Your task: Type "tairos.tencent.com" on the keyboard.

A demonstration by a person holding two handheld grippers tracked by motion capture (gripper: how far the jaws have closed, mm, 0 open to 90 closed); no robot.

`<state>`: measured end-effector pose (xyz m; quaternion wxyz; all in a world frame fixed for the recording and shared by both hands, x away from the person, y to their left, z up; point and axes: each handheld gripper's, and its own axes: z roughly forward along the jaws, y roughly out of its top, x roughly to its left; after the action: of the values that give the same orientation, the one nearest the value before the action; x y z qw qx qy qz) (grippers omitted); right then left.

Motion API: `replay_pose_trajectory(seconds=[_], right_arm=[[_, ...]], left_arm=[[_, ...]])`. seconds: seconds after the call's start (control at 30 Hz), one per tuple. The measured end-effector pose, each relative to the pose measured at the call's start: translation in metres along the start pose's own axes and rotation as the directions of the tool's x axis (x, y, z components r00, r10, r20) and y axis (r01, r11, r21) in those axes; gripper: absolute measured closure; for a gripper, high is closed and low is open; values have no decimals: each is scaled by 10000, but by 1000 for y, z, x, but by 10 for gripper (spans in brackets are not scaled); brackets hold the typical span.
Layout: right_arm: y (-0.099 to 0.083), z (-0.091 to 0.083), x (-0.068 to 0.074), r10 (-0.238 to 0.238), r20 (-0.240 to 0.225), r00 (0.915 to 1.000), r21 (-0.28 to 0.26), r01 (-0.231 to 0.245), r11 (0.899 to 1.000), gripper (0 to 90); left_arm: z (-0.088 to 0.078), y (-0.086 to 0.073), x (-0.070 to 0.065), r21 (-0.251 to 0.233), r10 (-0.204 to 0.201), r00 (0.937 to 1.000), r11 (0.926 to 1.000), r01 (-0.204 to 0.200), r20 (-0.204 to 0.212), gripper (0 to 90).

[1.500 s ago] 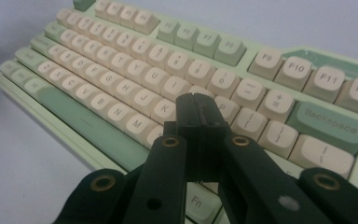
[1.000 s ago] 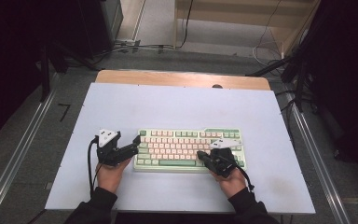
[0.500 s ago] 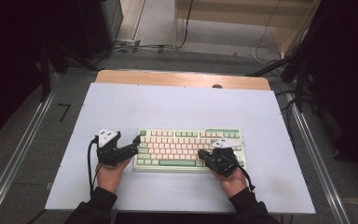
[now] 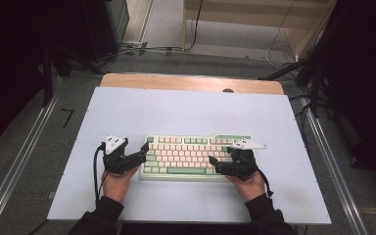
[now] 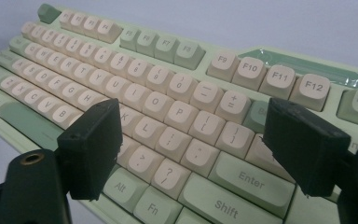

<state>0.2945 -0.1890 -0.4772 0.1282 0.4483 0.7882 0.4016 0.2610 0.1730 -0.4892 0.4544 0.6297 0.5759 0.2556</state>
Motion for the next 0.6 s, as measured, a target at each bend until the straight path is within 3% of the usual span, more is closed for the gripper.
replay_pose_trajectory(seconds=[0.6], right_arm=[[2,-1,-1,3,131,9999,-85,-2,10000,183]], left_arm=[[-1,1,-3,-32,54,9999,10000,-54,134,217]])
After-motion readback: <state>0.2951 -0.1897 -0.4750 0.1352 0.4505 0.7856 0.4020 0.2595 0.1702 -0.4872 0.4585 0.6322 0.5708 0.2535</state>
